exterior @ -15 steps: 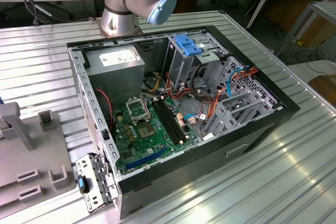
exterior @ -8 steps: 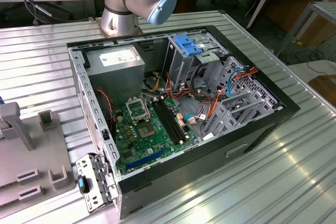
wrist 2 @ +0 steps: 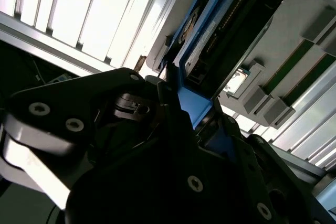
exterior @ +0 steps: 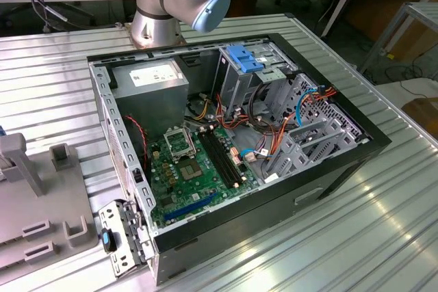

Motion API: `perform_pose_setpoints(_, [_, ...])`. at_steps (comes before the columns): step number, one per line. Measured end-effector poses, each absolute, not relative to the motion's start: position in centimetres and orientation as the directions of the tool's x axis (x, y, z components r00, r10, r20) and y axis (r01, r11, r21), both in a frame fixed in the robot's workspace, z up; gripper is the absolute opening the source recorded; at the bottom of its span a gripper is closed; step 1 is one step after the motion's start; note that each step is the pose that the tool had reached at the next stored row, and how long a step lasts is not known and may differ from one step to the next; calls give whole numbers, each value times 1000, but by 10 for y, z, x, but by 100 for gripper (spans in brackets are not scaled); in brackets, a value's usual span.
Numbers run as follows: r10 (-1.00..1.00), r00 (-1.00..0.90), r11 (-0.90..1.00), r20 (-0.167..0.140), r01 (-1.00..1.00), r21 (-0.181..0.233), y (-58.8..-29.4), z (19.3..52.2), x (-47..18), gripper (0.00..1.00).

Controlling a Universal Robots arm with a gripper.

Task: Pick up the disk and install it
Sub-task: 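Pick up the disk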

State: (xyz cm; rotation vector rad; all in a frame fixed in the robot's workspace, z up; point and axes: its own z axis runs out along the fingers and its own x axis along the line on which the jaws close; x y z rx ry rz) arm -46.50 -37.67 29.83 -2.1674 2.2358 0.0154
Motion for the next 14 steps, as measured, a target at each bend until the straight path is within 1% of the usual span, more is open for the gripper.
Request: perform_pose_setpoints(14, [-999,-31,31,-27,-999,-12,-377,298,-465,37])
